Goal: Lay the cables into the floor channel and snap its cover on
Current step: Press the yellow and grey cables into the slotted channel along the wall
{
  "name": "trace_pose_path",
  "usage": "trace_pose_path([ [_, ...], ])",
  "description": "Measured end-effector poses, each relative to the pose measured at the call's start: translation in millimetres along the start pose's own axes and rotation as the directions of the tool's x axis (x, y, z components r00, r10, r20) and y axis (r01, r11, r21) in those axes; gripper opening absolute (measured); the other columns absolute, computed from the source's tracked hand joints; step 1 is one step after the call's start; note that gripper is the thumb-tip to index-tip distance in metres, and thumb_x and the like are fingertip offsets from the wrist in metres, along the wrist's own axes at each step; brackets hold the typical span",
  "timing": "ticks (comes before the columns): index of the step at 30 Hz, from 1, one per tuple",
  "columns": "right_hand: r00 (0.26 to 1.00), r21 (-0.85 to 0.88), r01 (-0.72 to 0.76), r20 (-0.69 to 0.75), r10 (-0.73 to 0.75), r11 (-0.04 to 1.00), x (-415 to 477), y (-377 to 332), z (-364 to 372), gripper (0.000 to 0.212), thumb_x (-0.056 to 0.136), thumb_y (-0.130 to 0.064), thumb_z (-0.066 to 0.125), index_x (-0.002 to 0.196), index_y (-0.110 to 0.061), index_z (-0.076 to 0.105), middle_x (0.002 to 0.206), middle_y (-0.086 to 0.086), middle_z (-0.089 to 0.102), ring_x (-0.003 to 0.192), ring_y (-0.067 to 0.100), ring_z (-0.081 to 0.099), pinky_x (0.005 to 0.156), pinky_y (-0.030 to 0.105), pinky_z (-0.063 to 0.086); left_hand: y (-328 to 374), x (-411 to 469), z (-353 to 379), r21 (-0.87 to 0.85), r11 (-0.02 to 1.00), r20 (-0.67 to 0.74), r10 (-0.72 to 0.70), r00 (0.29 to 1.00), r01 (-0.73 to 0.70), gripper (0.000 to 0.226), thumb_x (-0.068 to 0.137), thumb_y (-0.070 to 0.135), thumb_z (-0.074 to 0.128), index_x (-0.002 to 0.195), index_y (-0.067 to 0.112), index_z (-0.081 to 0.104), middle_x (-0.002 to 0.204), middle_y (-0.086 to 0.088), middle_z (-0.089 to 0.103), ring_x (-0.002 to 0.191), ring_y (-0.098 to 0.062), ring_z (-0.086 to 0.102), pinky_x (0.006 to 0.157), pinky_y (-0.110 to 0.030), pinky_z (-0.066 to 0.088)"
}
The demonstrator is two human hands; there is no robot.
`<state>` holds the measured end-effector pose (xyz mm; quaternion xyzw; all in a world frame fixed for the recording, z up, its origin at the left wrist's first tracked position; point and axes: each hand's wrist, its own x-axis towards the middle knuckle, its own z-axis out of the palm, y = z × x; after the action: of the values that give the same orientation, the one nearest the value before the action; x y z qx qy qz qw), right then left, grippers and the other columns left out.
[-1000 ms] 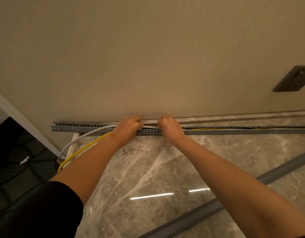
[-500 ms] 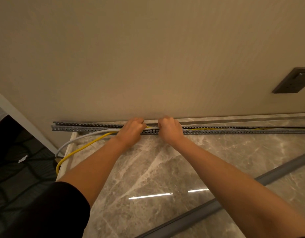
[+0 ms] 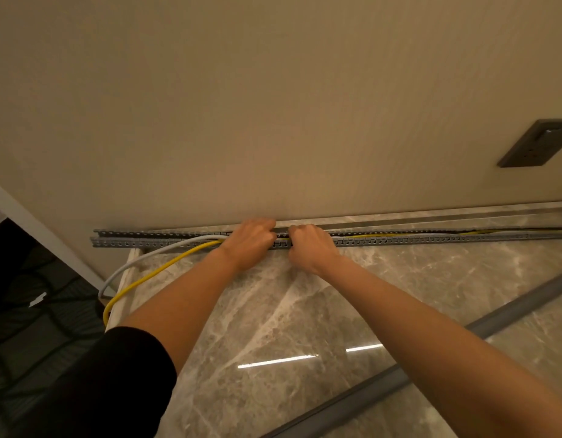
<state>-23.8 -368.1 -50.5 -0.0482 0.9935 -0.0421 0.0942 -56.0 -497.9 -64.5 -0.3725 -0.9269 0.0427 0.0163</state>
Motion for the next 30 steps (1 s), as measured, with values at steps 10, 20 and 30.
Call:
trace_pose_path([
  [10,0.992,-0.095,0.028,-0.121,-0.039,0.995,-3,-22,3,0.028,0.093,-0.004,0.045,0.115,0.001,0.062,0.125,0.016,0.054,0.114,0.034,0.056,0.092,0.040,0.046,-29,-22,-8,-0.348,0.844,0.031,-0.424,0.905,0.408,0.028,0.088,0.000,0.045,0.110,0.002,0.062,0.121,-0.015,0.056,0.110,-0.034,0.054,0.093,-0.040,0.045],
  [20,0.962,0.002,0.253,-0.108,-0.251,0.967,23,-66,18,0.041,0.092,-0.002,0.049,0.131,-0.011,0.055,0.127,0.014,0.057,0.116,0.033,0.056,0.094,0.039,0.046,-63,-74,-5,-0.091,0.873,0.136,-0.466,0.874,0.479,0.030,0.094,0.030,0.052,0.112,0.006,0.056,0.120,-0.018,0.063,0.110,-0.036,0.057,0.085,-0.041,0.047],
  [30,0.954,0.039,0.278,-0.126,-0.272,0.960,23,-64,19,0.040,0.090,0.008,0.046,0.125,-0.007,0.059,0.119,0.017,0.059,0.111,0.034,0.057,0.087,0.039,0.046,-68,-90,-7,0.020,0.949,0.032,-0.315,0.949,0.314,0.033,0.091,-0.002,0.045,0.122,0.006,0.053,0.118,-0.016,0.061,0.105,-0.034,0.061,0.077,-0.042,0.049],
])
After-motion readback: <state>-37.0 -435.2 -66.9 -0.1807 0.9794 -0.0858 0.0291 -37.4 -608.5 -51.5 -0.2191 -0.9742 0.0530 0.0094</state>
